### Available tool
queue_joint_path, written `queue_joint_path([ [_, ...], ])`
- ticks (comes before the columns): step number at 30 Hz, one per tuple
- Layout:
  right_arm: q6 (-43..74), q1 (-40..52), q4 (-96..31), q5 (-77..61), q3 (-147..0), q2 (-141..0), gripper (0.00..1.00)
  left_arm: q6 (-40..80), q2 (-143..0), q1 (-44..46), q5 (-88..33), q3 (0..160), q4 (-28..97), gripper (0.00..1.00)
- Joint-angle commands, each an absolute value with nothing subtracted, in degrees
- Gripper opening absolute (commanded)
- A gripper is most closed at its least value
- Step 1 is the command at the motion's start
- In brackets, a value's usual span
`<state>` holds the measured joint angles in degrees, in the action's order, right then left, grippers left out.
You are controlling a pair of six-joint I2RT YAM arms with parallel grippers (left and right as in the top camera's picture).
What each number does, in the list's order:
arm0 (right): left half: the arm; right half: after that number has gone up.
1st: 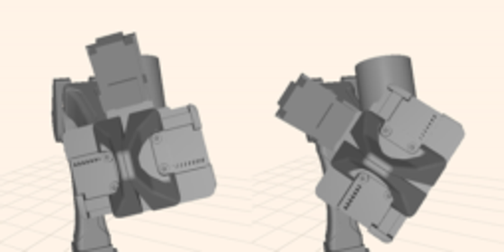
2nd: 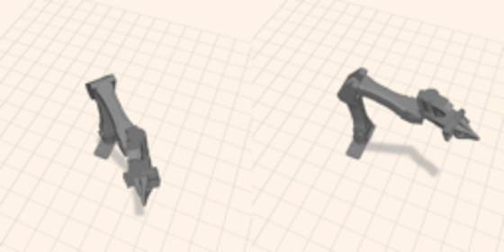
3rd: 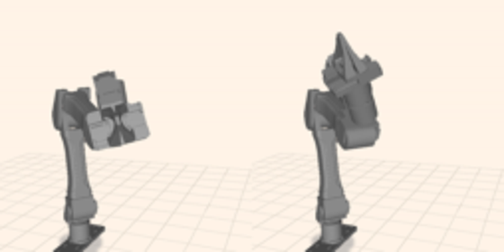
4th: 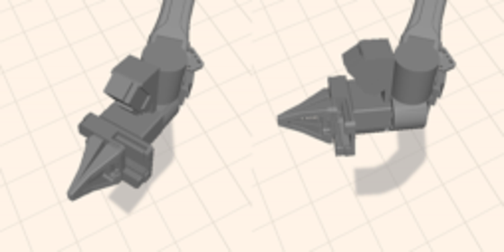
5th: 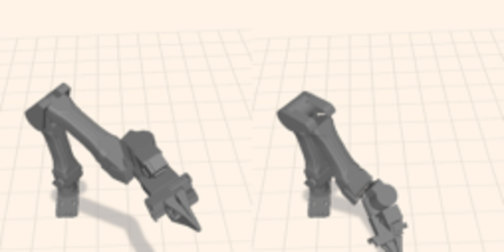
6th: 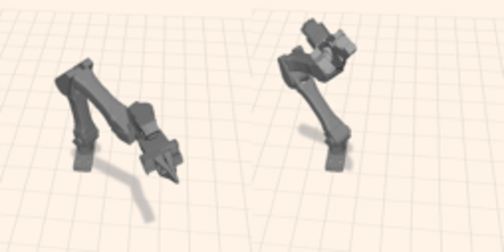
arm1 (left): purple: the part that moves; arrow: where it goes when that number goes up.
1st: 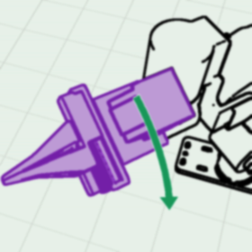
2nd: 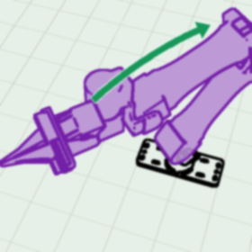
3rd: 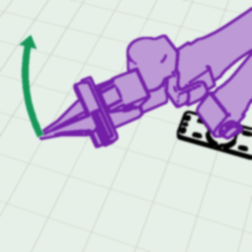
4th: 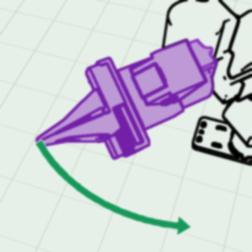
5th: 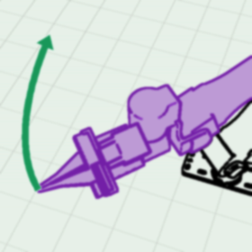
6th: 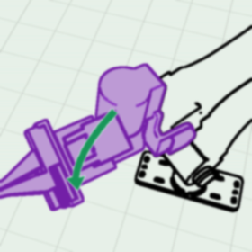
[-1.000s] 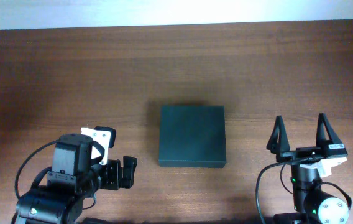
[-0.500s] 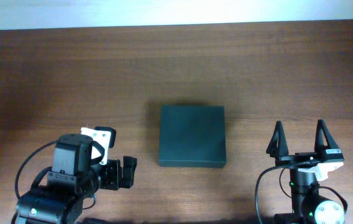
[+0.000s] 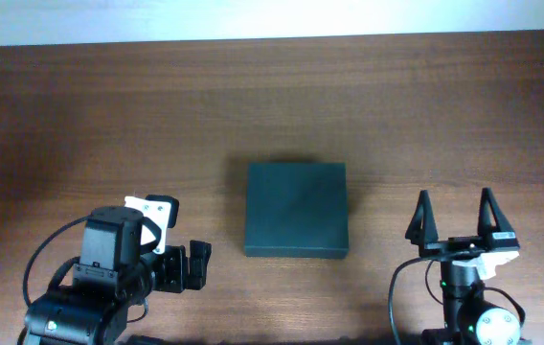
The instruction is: Pack container
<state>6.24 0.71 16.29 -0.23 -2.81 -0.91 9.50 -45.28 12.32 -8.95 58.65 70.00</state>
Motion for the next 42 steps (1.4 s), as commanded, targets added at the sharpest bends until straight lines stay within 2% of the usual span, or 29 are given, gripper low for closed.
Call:
queue_joint_path([
  [1, 6.5, 0.4, 16.9, -0.8, -2.1, -0.2, 0.99, 9.4, -45.3, 12.0, -8.5, 58.5, 69.9, 0.99],
  [12, 6.5, 0.3, 12.4, -0.8, -0.3, -0.2, 0.99, 9.4, -45.3, 12.0, -8.5, 58.5, 69.9, 0.99],
  [25, 6.5, 0.3, -4.1, -1.9, -0.3, -0.2, 0.99, 9.4, -45.3, 12.0, -8.5, 58.5, 69.9, 0.99],
  [42, 6.5, 0.4, -4.3, -1.9, -0.3, -0.2, 0.99, 9.4, -45.3, 12.0, -8.5, 58.5, 69.9, 0.99],
])
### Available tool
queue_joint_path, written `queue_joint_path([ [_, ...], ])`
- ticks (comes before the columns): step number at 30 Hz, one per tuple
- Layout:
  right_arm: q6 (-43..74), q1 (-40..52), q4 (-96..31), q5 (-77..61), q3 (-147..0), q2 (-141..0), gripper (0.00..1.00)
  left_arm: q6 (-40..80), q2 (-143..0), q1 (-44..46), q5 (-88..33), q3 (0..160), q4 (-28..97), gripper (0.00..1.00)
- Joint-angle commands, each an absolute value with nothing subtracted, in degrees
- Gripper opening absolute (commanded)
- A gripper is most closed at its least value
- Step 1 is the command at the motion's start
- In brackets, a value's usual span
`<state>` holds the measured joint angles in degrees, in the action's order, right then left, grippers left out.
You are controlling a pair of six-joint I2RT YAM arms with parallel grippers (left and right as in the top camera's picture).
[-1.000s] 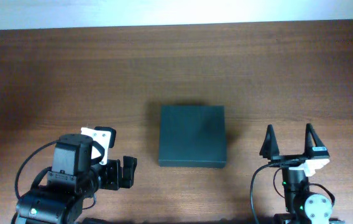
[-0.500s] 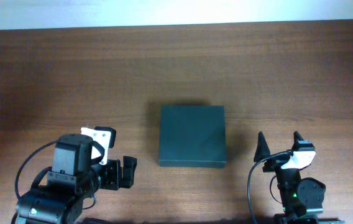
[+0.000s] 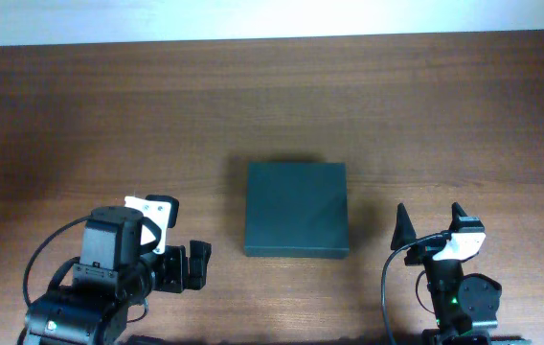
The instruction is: Pack container
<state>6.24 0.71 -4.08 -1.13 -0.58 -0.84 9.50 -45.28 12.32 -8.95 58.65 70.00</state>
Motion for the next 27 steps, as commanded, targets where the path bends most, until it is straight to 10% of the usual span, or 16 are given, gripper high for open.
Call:
queue_joint_path([
  [1, 6.5, 0.4, -4.3, -1.9, -0.3, -0.2, 0.99, 9.4, -45.3, 12.0, -8.5, 58.5, 69.9, 0.99],
  [27, 6.5, 0.4, -4.3, -1.9, -0.3, -0.2, 0.99, 9.4, -45.3, 11.9, -8.0, 58.5, 69.8, 0.99],
])
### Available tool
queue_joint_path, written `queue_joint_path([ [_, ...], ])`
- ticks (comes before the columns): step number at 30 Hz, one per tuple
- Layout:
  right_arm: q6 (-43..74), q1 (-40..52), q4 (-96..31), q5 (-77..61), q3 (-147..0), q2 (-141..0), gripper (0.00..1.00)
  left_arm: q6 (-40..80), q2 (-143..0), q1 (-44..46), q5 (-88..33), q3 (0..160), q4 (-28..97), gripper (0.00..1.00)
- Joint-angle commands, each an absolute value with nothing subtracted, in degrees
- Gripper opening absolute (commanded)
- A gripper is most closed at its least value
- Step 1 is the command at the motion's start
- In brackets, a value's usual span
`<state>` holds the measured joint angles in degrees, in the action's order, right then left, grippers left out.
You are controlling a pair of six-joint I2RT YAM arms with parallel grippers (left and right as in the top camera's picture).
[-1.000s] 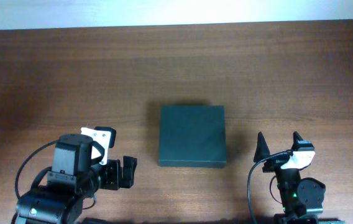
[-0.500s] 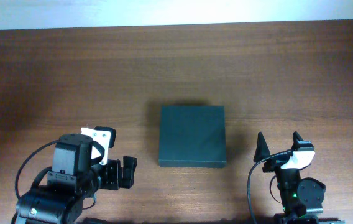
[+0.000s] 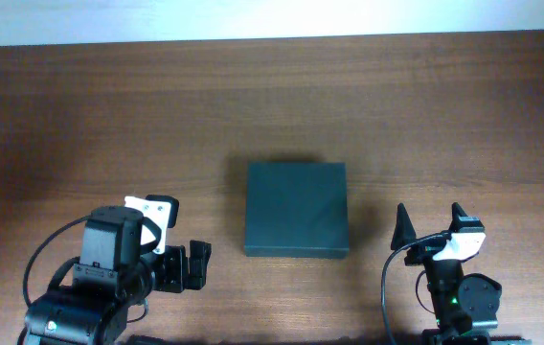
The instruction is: Pack container
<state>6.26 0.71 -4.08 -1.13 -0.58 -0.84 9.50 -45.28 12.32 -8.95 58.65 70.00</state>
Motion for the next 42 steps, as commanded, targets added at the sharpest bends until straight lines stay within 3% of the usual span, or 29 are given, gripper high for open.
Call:
queue_joint_path([
  [1, 6.5, 0.4, -4.3, -1.9, -0.3, -0.2, 0.99, 9.4, -45.3, 11.9, -7.5, 58.5, 69.9, 0.99],
  [8, 6.5, 0.4, -4.3, -1.9, -0.3, -0.2, 0.99, 7.2, -38.0, 11.8, -4.9, 57.5, 64.2, 0.99],
  [20, 6.5, 0.4, -4.4, -1.9, -0.3, -0.2, 0.99, -4.8, -18.0, 2.0, -13.7, 40.4, 30.5, 0.99],
  [33, 6.5, 0.4, -4.3, -1.9, -0.3, -0.2, 0.99, -2.3, -5.0, 1.8, -13.5, 14.0, -7.7, 0.99],
  [42, 6.5, 0.4, -4.3, -1.9, -0.3, -0.2, 0.99, 2.3, -0.3, 1.8, -8.7, 6.4, -14.2, 0.99],
])
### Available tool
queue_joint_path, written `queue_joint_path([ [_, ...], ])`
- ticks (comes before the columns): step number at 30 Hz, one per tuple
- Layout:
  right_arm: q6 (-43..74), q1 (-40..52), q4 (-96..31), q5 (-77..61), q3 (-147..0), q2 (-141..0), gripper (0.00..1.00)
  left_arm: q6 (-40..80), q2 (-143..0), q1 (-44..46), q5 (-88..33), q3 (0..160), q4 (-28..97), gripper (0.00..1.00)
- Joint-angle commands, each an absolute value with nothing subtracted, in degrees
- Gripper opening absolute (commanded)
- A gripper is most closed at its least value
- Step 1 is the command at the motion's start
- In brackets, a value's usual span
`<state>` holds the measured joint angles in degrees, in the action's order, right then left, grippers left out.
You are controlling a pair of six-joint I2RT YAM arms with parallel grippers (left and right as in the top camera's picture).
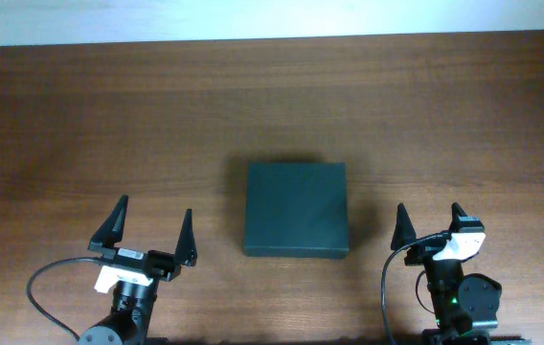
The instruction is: Pack container
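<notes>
A dark green closed box [297,210], the container, lies flat in the middle of the wooden table [272,105]. My left gripper [152,226] stands open near the front edge, to the left of the box, its two black fingers pointing away from me with nothing between them. My right gripper [429,222] is open too, to the right of the box's near corner, also holding nothing. Neither gripper touches the box. What the box holds is hidden by its lid.
Black cables loop beside both arm bases at the front edge. A pale wall strip [272,17] runs along the table's far edge.
The left arm has changed pose: its gripper was turned sideways low by its base and now points away from me with the fingers spread open. The right gripper and the box have not moved.
At first the left gripper lay folded sideways by its base and the right gripper stood open right of the box. The right gripper then sat slightly further left and lower, and stayed. The left gripper has now come up open. The box never moved.
</notes>
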<state>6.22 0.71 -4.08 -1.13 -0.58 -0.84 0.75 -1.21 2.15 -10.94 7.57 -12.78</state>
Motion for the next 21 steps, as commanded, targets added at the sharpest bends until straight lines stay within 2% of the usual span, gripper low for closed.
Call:
queue_joint_path([
  [1, 6.4, 0.4, -4.3, -1.9, -0.3, -0.2, 0.99, 2.3, -0.3, 1.8, -8.5, 6.2, -14.4, 0.99],
  [12, 6.5, 0.4, -4.3, -1.9, -0.3, -0.2, 0.99, 1.5, -0.3, 1.2, -5.8, 0.4, -14.3, 0.99],
  [21, 6.5, 0.4, -4.3, -1.9, -0.3, -0.2, 0.99, 1.5, -0.3, 1.2, -3.0, 0.5, -1.6, 0.99],
])
